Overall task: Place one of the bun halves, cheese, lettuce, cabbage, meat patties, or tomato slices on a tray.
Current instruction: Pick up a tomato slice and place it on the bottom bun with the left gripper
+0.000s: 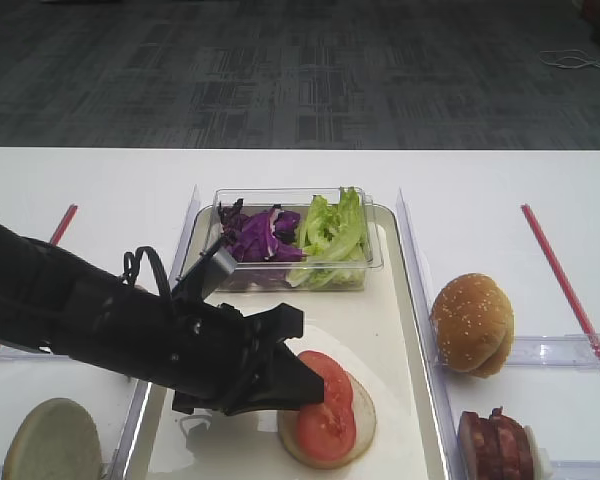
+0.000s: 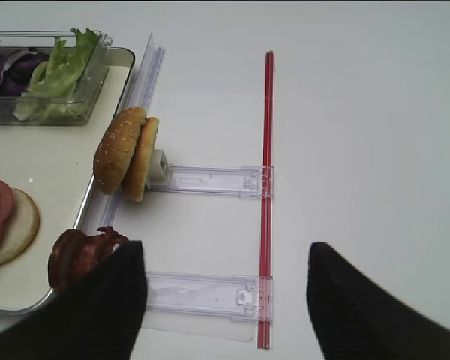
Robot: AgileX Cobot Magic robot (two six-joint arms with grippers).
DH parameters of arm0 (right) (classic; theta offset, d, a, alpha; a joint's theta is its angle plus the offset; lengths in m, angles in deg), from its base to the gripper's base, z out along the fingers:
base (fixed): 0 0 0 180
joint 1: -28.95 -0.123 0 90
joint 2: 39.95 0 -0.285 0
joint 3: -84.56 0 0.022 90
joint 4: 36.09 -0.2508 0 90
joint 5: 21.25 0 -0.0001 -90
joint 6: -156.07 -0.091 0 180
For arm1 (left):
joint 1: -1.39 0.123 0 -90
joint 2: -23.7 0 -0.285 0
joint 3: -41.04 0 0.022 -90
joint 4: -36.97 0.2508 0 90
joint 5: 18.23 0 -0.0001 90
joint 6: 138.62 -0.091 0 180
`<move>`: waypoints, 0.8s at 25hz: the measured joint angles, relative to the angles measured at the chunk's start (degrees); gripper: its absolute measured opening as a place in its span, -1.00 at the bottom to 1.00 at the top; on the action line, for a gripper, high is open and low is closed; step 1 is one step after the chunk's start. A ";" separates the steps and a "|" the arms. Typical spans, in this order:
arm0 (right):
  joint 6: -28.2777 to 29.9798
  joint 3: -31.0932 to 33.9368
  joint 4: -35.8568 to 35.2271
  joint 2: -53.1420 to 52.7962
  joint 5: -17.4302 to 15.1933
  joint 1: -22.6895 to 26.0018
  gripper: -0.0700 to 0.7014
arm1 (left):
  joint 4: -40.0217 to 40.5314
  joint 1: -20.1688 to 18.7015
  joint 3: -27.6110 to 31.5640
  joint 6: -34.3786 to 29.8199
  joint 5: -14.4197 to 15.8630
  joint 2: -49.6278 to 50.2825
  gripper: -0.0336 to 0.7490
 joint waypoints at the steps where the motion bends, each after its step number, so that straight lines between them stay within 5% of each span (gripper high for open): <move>1: 0.00 0.00 0.00 0.00 0.00 0.00 0.40 | 0.00 0.00 0.00 -0.12 0.00 0.00 -0.50; 9: 0.00 0.00 0.00 0.00 0.00 0.00 0.40 | 0.00 0.00 0.00 -0.12 0.72 0.00 0.14; 20: 0.00 0.00 0.00 0.00 0.00 0.00 0.40 | 0.00 0.00 0.00 -0.12 1.07 0.00 0.20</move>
